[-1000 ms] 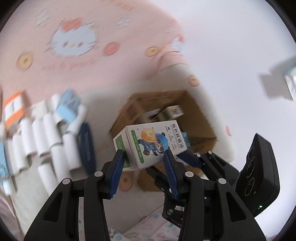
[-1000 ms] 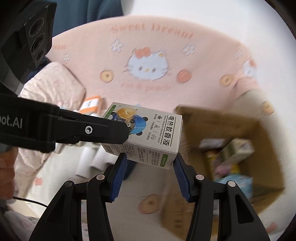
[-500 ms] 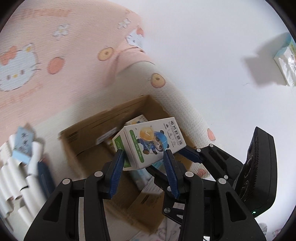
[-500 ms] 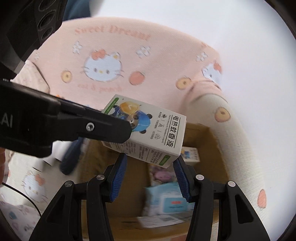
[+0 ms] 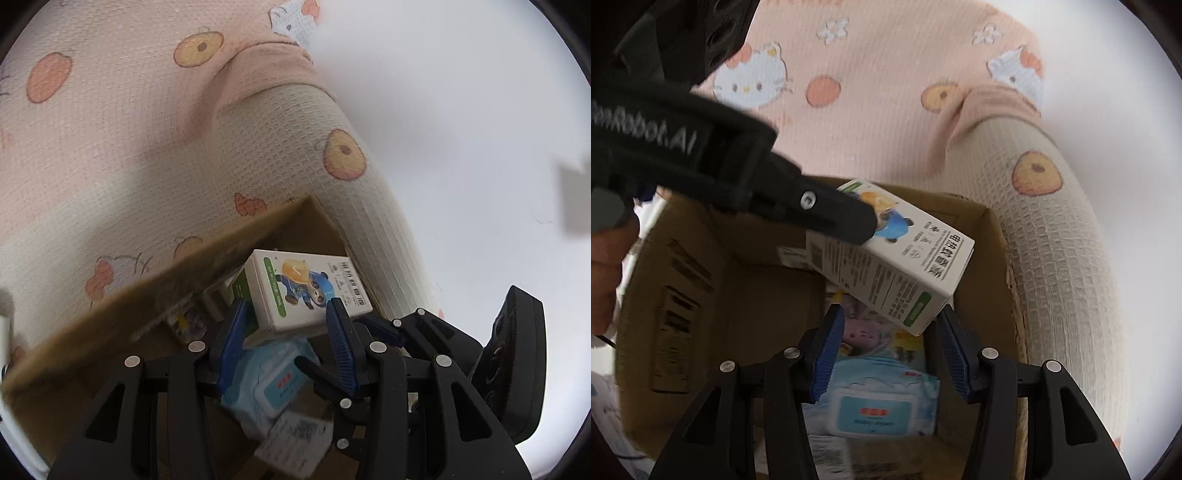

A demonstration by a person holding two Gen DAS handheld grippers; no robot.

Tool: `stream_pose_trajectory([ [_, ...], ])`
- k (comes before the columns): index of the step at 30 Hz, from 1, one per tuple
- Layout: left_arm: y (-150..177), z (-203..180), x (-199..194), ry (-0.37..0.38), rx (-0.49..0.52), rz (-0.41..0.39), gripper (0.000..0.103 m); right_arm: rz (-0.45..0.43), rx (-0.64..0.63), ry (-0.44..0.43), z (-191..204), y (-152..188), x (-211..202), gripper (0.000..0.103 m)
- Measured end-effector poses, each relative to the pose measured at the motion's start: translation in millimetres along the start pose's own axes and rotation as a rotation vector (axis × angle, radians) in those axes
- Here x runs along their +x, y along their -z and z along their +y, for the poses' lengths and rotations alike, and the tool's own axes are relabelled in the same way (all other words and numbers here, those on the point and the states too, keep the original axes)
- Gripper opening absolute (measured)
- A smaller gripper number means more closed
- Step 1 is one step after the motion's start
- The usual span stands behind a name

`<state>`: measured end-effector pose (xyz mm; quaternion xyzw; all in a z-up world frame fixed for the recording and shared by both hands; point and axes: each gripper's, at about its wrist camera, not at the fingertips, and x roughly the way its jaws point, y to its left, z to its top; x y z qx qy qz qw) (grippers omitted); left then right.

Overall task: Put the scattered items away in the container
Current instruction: 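Lower the white box into the cardboard box and open the left gripper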

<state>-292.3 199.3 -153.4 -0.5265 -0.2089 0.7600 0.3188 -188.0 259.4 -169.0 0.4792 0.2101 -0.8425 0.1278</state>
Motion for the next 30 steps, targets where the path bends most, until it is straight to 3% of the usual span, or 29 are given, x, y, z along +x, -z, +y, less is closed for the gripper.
stream_pose_trajectory([
  [7, -1.9, 7.0, 28.8, 0.02, -0.042, 0.058, 0.046, 0.085, -0.009, -0.002, -24.1, -4.3, 32.1, 0.049],
  [13, 4.7, 9.9, 39.8, -0.016, -0.042, 0.072, 0.041, 0.136, -0.034, -0.03, -29.8, -1.7, 44.4, 0.049],
  [18, 2.0, -8.2, 26.7, -0.037, 0.056, 0.0, 0.037, 0.095, -0.089, 0.004, -32.3, -5.3, 38.2, 0.049],
  [20, 3.2, -20.1, 20.7, -0.092, 0.146, -0.052, 0.029, 0.079, -0.081, 0.005, -38.4, -10.5, 35.3, 0.049],
  [22, 8.1, -27.2, 21.9, -0.122, 0.232, -0.07, 0.028, 0.073, -0.083, -0.009, -42.1, -12.5, 33.4, 0.049],
  [25, 11.3, -25.9, 34.8, -0.144, 0.263, -0.023, 0.019, 0.114, -0.065, -0.031, -45.6, -5.6, 42.5, 0.049],
  [30, 13.2, -23.6, 39.3, -0.161, 0.256, 0.005, 0.018, 0.145, -0.06, -0.064, -45.6, 4.1, 47.0, 0.049],
])
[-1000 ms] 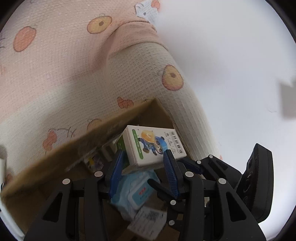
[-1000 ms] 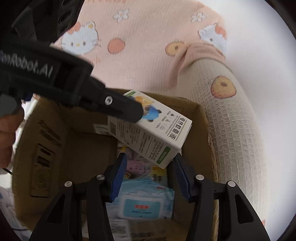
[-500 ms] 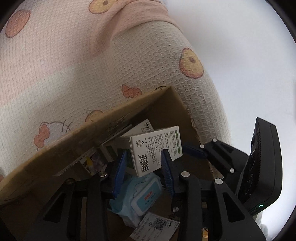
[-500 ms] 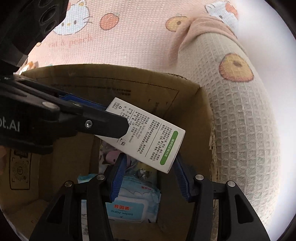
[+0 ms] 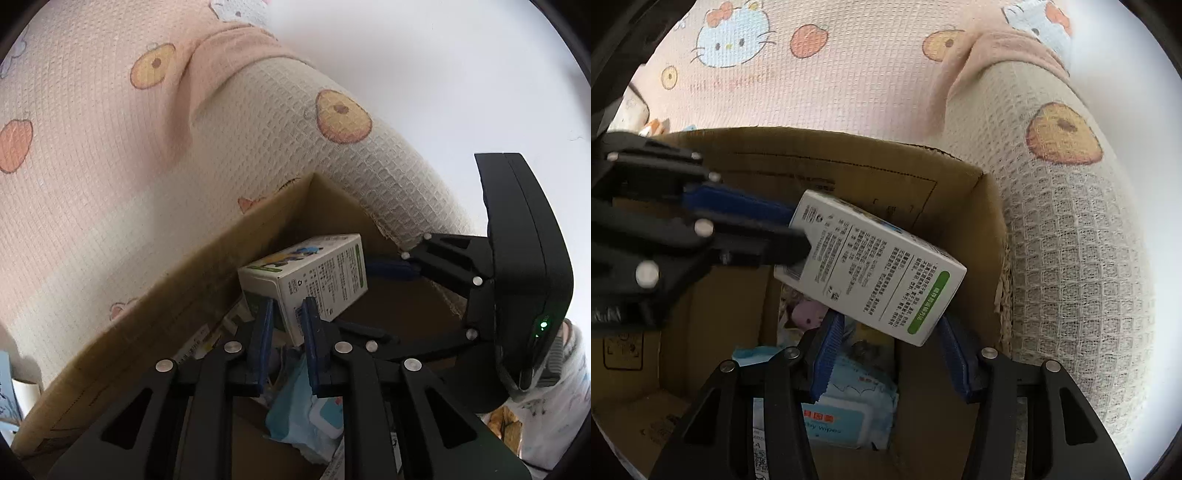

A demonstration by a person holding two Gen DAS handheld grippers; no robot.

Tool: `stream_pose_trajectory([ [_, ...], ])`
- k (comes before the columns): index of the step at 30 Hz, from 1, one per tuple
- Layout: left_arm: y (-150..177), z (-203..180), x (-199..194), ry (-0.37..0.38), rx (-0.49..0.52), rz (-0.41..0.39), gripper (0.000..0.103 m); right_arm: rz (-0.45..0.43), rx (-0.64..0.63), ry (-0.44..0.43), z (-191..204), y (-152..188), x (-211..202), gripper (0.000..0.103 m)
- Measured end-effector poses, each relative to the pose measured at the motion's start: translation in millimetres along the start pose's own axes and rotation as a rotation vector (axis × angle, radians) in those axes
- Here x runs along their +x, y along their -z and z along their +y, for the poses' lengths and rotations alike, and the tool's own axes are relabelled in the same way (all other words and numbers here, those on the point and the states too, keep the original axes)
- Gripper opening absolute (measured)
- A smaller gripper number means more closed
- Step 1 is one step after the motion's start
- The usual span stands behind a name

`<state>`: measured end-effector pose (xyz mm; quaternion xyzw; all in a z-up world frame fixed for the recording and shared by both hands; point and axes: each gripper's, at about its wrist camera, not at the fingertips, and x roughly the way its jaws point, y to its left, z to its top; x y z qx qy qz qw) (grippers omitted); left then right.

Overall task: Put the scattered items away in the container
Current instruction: 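Lower the white box into the cardboard box and open the left gripper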

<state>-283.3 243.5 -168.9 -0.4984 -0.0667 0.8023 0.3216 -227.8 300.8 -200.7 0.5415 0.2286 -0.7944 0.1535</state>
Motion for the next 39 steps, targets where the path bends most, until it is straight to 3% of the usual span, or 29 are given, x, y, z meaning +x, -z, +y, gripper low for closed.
stream_pose_trajectory([
  [9, 10.4, -2.5, -6.2, 0.019, -0.009, 0.038, 0.017, 0.025, 0.078, -0.11, -17.6, 16.6, -9.6, 0.049],
  [17, 18.8, 15.5, 6.3, 0.029, -0.093, 0.116, 0.017, 0.055, 0.11, -0.191, -25.9, 22.9, -14.2, 0.049],
  [31, 23.1, 9.2, 11.2, 0.048, -0.054, 0.143, 0.017, 0.1, 0.07, -0.067, -20.8, 24.2, -14.0, 0.048],
  [39, 23.1, 11.4, 16.2, 0.059, -0.058, 0.151, 0.017, 0.063, -0.032, 0.08, -8.7, 31.6, -30.8, 0.048],
])
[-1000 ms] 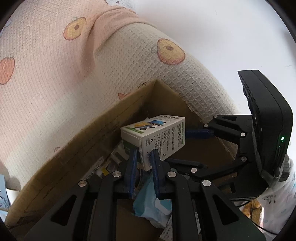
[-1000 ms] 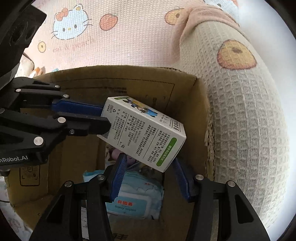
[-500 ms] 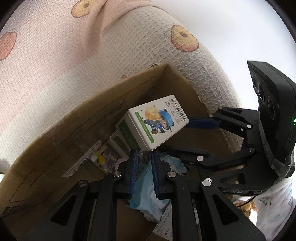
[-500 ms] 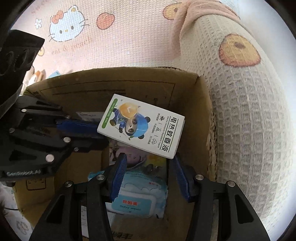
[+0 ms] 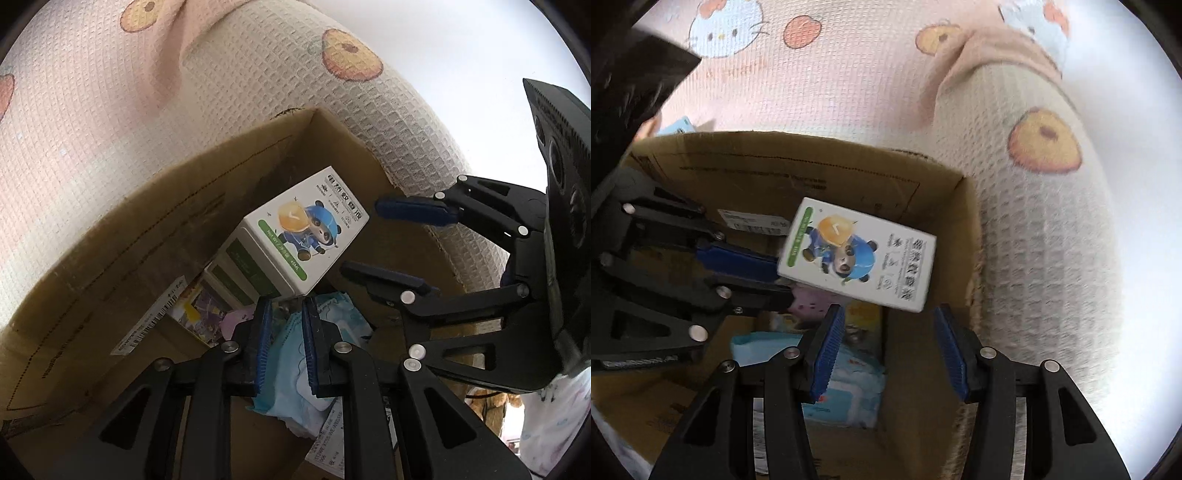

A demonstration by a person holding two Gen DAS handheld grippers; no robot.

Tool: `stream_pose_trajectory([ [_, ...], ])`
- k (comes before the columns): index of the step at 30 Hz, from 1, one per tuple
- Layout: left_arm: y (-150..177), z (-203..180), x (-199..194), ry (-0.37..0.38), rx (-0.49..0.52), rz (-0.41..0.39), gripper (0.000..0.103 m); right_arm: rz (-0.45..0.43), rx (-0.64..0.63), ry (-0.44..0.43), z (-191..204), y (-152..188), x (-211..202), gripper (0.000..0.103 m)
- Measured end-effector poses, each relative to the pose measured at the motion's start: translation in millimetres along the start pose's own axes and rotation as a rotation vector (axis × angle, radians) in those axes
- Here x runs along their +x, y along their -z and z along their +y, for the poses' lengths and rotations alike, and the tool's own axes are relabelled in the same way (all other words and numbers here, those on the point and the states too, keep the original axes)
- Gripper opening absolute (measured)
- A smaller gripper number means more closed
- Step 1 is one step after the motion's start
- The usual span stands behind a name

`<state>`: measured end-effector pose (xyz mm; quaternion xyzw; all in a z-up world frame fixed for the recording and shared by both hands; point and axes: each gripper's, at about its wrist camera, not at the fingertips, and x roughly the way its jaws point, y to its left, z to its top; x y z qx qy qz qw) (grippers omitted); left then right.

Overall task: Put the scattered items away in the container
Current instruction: 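Lower the white box into the cardboard box and open the left gripper, then withdraw the left gripper up out of the cardboard box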

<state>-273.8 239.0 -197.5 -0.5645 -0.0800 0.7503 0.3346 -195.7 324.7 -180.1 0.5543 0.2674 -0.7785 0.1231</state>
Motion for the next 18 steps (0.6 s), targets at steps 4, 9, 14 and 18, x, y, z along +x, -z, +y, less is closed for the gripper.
stream_pose_trajectory([
  [4, 1.1, -0.1, -0.4, -0.015, 0.002, -0.004, 0.017, -0.008, -0.005, 0.0, 1.2, 2.2, 0.9, 0.048],
  [9, 2.8, -10.1, -0.1, -0.025, 0.029, -0.01, 0.017, -0.045, -0.04, 0.041, 3.6, 9.7, -8.7, 0.048],
  [14, 4.0, -12.4, 2.3, -0.053, 0.065, -0.013, 0.017, -0.034, -0.085, 0.084, 8.8, 19.2, -18.0, 0.048],
  [18, 5.6, -15.5, -9.3, -0.11, 0.097, -0.025, 0.022, -0.051, -0.092, 0.104, 10.6, 28.1, -33.0, 0.048],
])
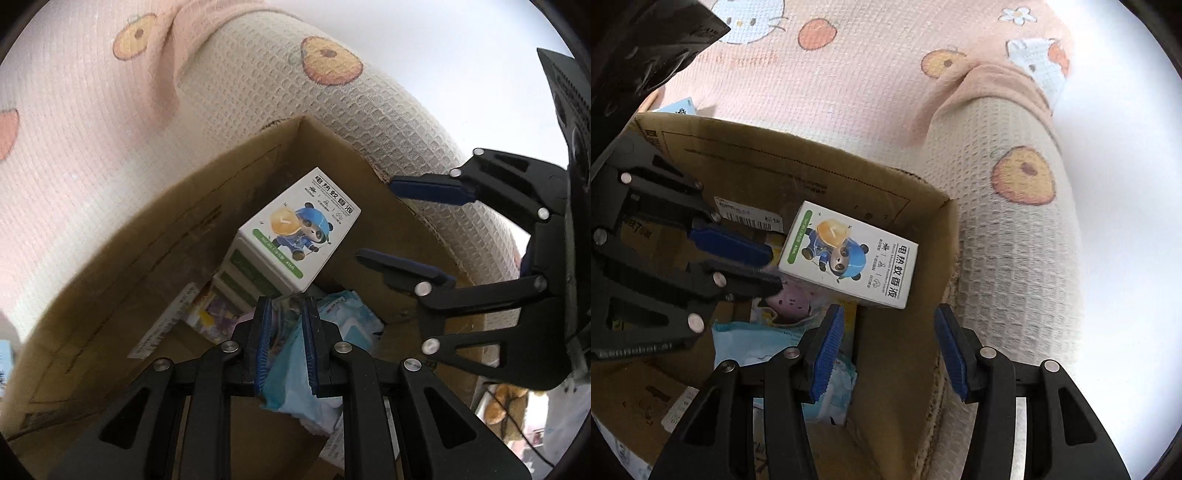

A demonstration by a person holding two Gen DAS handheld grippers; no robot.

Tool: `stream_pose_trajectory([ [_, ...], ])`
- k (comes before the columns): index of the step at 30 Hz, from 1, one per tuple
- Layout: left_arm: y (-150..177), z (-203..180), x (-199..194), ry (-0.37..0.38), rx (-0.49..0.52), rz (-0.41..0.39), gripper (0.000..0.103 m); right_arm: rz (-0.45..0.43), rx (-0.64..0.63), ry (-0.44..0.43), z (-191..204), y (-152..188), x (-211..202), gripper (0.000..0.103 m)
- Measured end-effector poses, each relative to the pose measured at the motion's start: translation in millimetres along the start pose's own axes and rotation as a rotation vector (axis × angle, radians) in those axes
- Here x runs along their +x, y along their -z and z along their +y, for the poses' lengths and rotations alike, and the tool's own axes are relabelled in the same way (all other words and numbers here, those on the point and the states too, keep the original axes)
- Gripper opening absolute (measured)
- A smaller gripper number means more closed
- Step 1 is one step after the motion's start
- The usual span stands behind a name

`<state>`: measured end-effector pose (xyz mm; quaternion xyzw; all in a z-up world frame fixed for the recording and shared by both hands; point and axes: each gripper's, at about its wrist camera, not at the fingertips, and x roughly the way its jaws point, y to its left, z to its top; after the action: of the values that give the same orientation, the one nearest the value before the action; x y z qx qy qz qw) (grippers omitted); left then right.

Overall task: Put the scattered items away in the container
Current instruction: 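Withdraw the left gripper up out of the cardboard box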

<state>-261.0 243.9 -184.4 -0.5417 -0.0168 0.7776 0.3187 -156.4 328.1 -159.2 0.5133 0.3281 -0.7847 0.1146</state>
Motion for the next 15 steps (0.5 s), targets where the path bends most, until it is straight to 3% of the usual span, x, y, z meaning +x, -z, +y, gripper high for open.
stream_pose_trajectory([
  [4, 7.9, -4.4, -28.5, -0.088, 0.043, -0.035, 0.036, -0.034, 0.038, -0.017, -2.0, 10.8, -24.3, 0.048],
  [8, 17.1, -7.1, -64.9, -0.103, 0.033, -0.1, 0.043, -0.074, 0.122, -0.042, -3.8, 27.5, -53.4, 0.048],
  [12, 24.8, -5.2, -106.4, -0.153, 0.033, -0.175, 0.048, -0.14, 0.202, -0.059, -91.4, 27.7, -35.4, 0.049],
  [15, 44.4, -12.1, -133.3, -0.183, 0.03, -0.216, 0.051, -0.198, 0.255, -0.087, -23.7, 8.5, -87.2, 0.05],
])
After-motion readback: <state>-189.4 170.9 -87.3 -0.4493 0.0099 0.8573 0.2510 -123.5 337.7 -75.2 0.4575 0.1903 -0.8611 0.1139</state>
